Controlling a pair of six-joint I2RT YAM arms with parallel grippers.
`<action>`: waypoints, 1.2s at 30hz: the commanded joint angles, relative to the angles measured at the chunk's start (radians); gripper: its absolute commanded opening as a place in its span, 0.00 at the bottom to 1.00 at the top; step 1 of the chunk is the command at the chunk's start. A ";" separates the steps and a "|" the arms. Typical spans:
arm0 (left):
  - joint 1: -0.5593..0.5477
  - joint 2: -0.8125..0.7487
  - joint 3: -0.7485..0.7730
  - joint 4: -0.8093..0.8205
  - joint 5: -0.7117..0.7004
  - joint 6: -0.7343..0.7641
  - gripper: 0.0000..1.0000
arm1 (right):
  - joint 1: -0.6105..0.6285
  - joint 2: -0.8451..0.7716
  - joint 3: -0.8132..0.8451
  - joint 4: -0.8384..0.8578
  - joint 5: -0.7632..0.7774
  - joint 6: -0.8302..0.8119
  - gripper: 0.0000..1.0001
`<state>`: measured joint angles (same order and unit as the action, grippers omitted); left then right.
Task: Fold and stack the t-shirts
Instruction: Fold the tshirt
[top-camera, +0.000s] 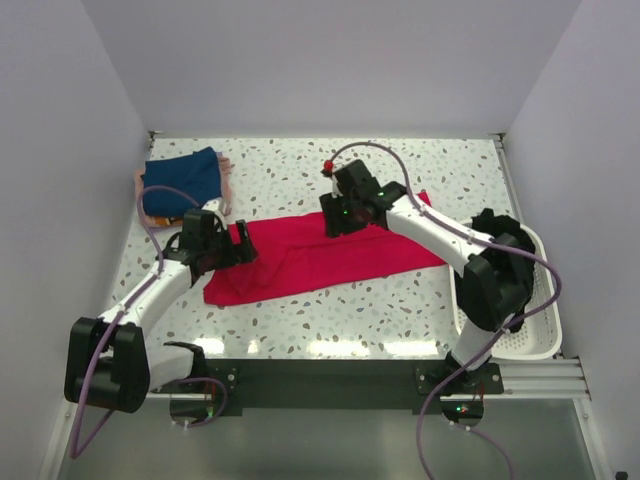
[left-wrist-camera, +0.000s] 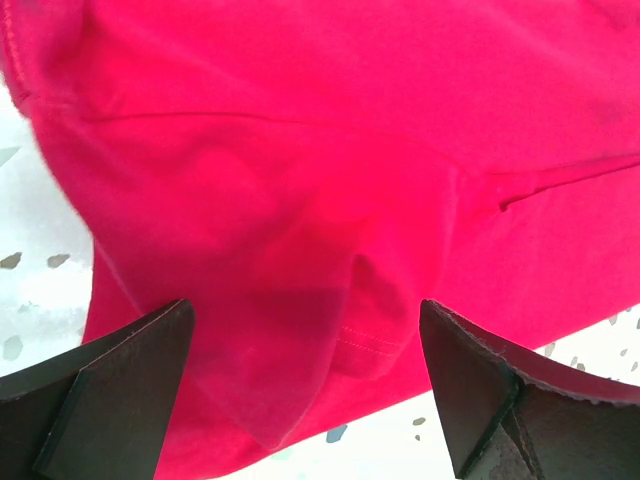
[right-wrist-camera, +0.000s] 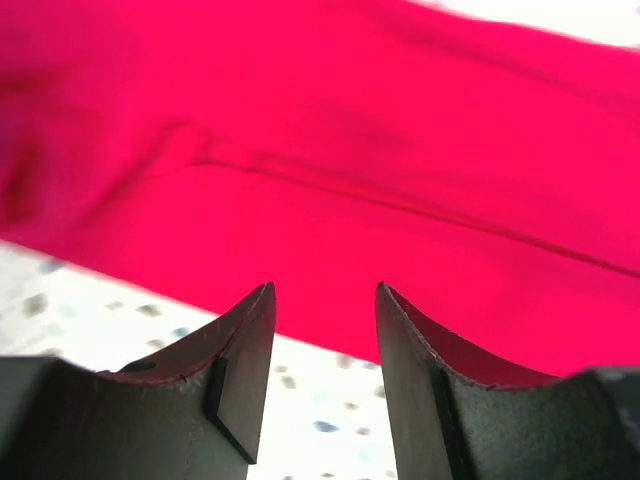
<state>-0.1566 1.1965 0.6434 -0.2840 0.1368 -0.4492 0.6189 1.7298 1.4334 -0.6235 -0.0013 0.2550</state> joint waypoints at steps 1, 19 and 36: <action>0.019 -0.014 -0.008 0.009 -0.031 0.017 1.00 | 0.065 0.052 0.004 0.133 -0.178 0.104 0.47; 0.066 0.037 -0.005 0.013 -0.035 0.015 1.00 | 0.271 0.303 0.090 0.268 -0.290 0.240 0.44; 0.068 0.055 -0.002 0.006 -0.026 0.017 1.00 | 0.298 0.439 0.186 0.301 -0.368 0.263 0.42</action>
<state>-0.0982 1.2499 0.6388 -0.2867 0.1154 -0.4492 0.9047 2.1624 1.5665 -0.3592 -0.3340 0.5056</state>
